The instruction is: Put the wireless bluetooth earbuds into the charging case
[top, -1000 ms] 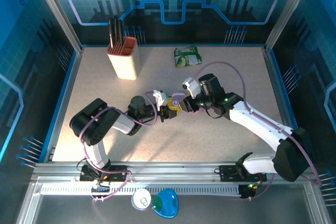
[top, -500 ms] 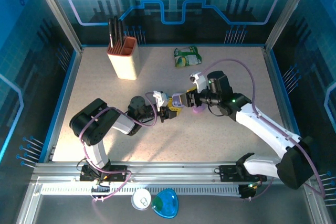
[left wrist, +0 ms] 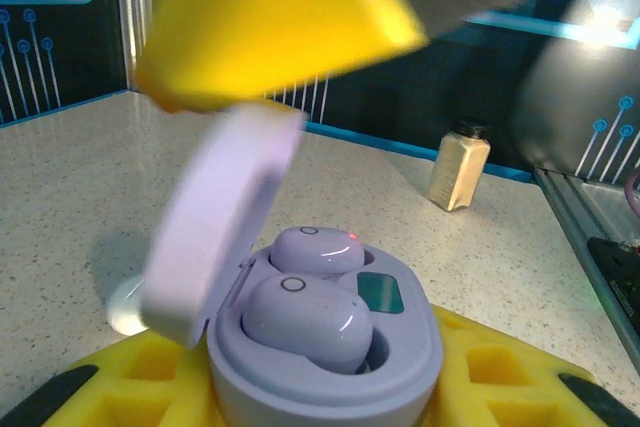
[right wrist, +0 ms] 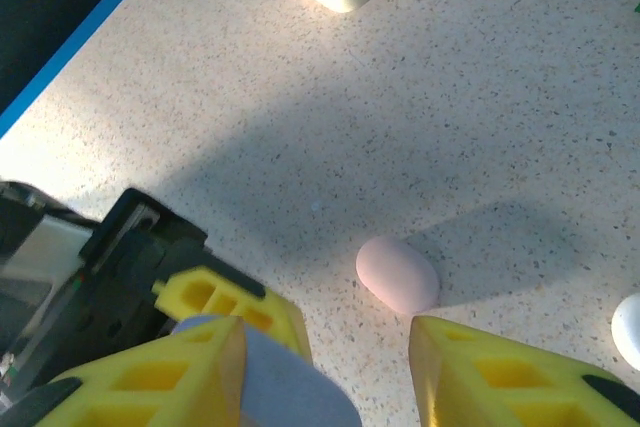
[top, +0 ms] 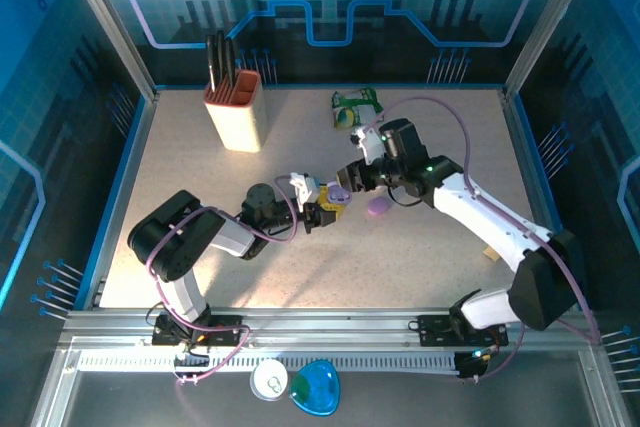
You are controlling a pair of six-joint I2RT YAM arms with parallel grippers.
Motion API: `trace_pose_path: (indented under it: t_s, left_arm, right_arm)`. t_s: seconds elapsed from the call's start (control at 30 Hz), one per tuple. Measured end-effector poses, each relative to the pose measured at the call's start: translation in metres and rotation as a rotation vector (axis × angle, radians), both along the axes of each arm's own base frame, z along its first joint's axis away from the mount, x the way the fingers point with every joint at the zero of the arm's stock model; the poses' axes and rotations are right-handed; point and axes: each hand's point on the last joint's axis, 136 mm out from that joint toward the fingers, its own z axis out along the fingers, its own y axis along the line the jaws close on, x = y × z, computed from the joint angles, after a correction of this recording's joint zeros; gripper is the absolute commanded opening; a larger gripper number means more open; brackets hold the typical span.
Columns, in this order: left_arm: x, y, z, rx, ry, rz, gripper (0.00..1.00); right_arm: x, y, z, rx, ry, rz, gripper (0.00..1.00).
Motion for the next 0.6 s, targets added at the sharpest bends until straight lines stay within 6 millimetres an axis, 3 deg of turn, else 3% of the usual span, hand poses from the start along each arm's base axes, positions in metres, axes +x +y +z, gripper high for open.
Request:
trace_pose_path:
  t_s: [0.2, 0.37, 0.47, 0.6]
  left_arm:
    - [0.002, 0.001, 0.002, -0.013, 0.016, 0.013, 0.26]
    - [0.002, 0.001, 0.009, -0.028, 0.013, 0.017, 0.26]
    - [0.003, 0.000, 0.021, -0.045, -0.013, 0.020, 0.27]
    - [0.002, -0.005, 0.036, -0.068, -0.046, 0.013, 0.27]
  right_arm:
    - [-0.021, -0.014, 0.012, 0.047, -0.014, -0.024, 0.67]
    - [-0.018, -0.030, 0.033, 0.212, 0.088, -0.134, 0.69]
    - [-0.017, -0.037, 0.028, 0.345, 0.235, -0.185, 0.70]
    - [-0.033, -0.026, 0.011, 0.452, 0.439, -0.162, 0.70]
